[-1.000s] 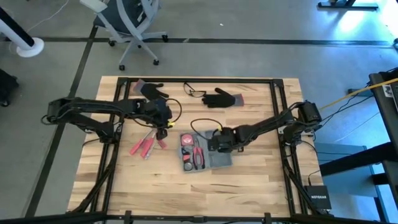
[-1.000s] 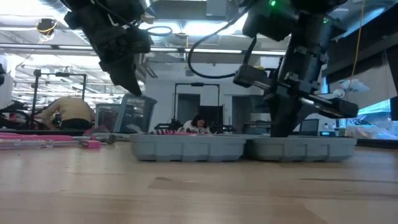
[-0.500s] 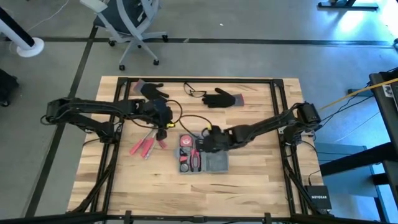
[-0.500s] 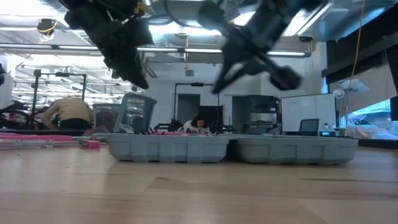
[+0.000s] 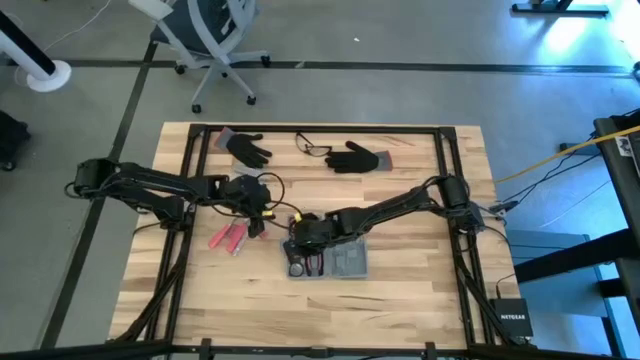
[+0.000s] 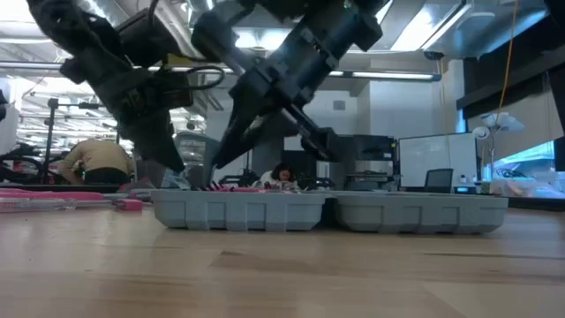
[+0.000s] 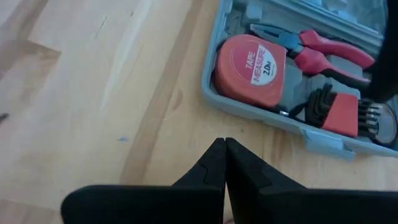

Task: Prefit tool cases
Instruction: Put the orange allen wrench set into the gray tool case

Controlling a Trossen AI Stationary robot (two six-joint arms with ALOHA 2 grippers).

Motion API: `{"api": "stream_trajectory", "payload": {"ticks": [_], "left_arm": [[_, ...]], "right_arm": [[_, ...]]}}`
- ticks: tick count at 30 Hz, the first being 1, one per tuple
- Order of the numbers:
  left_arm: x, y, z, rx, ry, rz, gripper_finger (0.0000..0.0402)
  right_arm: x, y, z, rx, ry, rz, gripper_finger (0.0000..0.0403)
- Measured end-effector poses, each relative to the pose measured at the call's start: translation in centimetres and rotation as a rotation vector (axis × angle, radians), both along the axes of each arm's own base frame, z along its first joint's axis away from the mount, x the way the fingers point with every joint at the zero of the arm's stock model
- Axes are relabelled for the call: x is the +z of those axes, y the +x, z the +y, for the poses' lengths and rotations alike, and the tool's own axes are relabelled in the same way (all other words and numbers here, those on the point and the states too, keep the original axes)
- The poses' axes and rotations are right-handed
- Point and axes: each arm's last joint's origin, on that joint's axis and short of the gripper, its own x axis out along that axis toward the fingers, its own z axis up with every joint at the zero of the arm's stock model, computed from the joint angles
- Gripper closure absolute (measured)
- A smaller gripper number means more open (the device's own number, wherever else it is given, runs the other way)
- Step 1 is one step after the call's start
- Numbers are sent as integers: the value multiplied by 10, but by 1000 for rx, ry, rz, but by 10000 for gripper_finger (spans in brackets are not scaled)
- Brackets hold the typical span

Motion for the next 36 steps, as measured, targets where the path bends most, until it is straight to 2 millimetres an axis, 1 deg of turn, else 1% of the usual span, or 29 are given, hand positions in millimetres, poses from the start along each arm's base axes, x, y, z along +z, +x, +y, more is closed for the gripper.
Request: {"api": "stream_trajectory", "payload": {"ticks": [4,10,17,20,27,36], "left_arm": [[-9,-5,-1,26,-27,22,401],[-16,-11,-1,46,-48,50,401],[-19,-13,-3,79,-79,52,401],[-18,-11,-6,79,-90,31,401],[-15,-7,-17,27,-67,-6,401],[-15,-7,-20,-5,-32,-9,401]], "right_arm": [[-10,1,0,8,11,28,403],[-12,1,1,13,9,36,403],[-34,8,-1,-3,1,46,403],[-36,8,-2,-45,-44,46,403],[-24,10,-14,-99,-81,-9,403],[-14,14,-9,-35,11,-81,403]]}}
